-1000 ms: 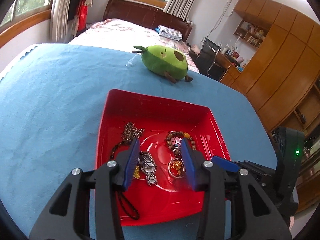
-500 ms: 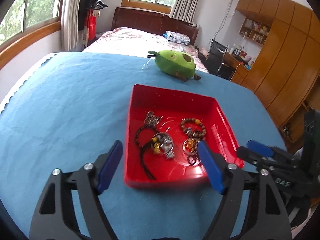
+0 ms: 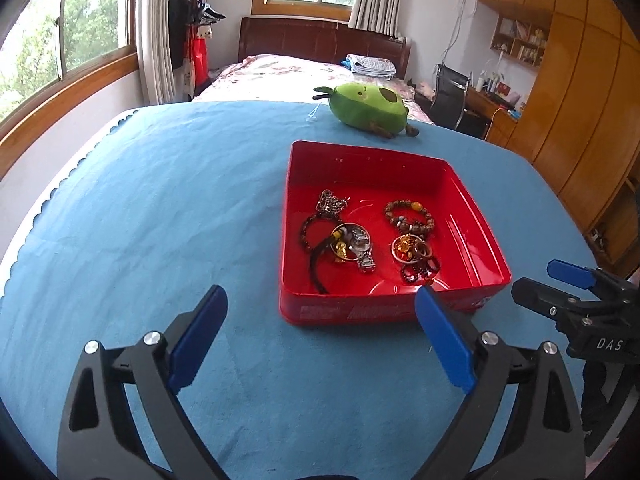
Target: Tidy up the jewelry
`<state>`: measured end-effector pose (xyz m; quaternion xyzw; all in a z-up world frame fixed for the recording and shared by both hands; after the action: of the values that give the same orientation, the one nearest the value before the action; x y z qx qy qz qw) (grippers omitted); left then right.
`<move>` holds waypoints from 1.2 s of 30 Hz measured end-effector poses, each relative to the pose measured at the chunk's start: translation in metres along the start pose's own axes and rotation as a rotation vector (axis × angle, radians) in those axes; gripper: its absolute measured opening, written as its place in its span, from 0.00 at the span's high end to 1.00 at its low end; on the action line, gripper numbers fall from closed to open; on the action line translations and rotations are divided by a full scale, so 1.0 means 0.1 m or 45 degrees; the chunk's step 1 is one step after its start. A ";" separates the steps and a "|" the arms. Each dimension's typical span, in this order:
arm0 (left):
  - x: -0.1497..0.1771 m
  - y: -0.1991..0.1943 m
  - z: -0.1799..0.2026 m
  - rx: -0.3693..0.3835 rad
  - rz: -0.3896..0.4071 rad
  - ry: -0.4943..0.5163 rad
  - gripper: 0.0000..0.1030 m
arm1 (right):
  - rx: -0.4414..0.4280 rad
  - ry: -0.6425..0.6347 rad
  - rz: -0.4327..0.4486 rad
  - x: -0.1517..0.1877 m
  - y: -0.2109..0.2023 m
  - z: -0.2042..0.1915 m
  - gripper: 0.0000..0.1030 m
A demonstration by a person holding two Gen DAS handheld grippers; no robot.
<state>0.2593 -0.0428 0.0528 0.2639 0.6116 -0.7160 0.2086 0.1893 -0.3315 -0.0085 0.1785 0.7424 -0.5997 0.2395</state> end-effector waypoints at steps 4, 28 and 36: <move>0.02 -0.03 0.02 -0.029 0.011 0.011 0.09 | -0.014 0.001 -0.022 0.04 0.02 -0.03 0.04; 0.03 0.34 0.00 -0.026 -0.168 0.031 0.08 | -0.038 0.049 -0.132 0.13 0.25 0.04 0.04; 0.02 0.41 0.01 0.003 -0.220 0.022 0.08 | -0.046 0.063 -0.147 0.14 0.26 0.03 0.04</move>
<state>0.2826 -0.0500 0.0202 0.2166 0.6331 -0.7297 0.1406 0.1922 -0.3293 -0.0382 0.1458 0.7680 -0.5943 0.1892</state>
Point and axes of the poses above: each gripper's, at about its wrist camera, not at the fingertips, and y roughly the way its jaws point, z to its right, x to its underside, the point moved 3 cm from there along y, roughly the way its jaws point, and after that the axes turned 4 degrees about -z, right-handed, at the moved point
